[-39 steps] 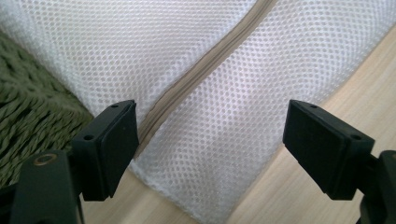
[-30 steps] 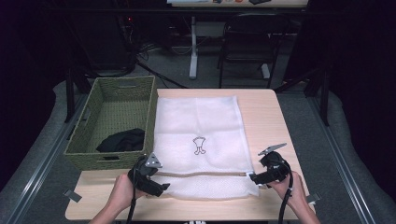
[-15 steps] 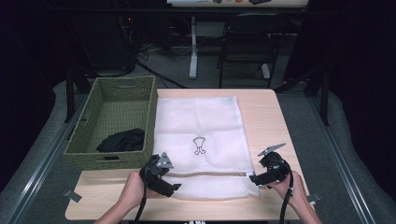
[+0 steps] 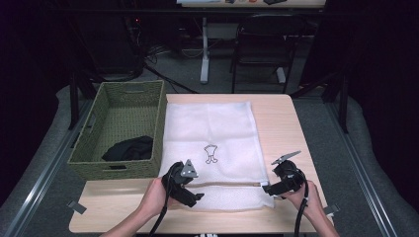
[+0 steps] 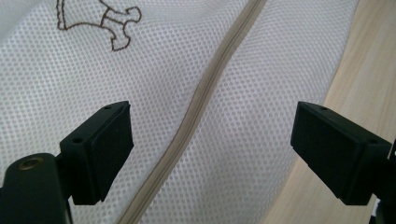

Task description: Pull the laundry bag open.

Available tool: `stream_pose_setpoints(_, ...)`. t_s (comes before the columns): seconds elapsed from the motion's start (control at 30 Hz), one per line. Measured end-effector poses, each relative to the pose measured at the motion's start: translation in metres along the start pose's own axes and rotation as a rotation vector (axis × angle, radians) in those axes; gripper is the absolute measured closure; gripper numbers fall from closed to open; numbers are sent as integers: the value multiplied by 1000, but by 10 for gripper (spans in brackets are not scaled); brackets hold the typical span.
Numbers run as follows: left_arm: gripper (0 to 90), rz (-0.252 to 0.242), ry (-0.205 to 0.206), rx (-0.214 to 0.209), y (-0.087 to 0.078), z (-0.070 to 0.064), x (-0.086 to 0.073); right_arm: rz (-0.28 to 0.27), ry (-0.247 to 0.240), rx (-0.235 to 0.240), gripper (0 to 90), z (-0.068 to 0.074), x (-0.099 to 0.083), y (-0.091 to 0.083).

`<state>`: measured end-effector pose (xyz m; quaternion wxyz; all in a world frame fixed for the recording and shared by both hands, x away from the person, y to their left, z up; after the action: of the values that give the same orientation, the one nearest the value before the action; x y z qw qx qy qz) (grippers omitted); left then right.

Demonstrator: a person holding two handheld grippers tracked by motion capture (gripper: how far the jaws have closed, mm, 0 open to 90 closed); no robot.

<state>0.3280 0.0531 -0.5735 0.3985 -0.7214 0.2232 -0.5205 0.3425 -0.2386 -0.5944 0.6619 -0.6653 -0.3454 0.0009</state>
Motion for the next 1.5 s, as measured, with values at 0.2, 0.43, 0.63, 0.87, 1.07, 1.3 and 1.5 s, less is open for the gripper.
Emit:
stream_pose_setpoints(0.2,127,3,17,-7,8,-1,9,7,26,13,224,-3,0,6)
stream_pose_setpoints(0.43,127,1,29,-12,13,0,15,18,33,28,301,0,3,12)
stream_pose_setpoints(0.63,129,2,41,-15,18,-1,19,42,34,39,396,2,2,17)
stream_pose_setpoints(0.87,144,-10,55,-28,24,-2,27,59,35,49,489,6,2,21)
stream_pose_setpoints(1.07,148,-8,65,-35,30,-4,32,77,23,37,570,9,2,24)
stream_pose_setpoints(1.3,150,0,74,-33,33,-6,32,63,14,46,713,11,2,24)
stream_pose_setpoints(1.5,162,-20,100,-29,33,-10,36,33,-3,42,813,12,5,19)
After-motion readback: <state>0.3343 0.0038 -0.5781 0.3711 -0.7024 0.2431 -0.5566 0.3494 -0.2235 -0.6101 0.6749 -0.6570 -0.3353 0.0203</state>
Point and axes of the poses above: each handheld gripper's, and its own axes: y roughly forward along the jaws, x roughly out of its top, z roughly to its left, the point moved 7 cm from there along y, roughly forward along the jaws, and after that the axes turned 12 degrees about -x, right-handed, at the moved point
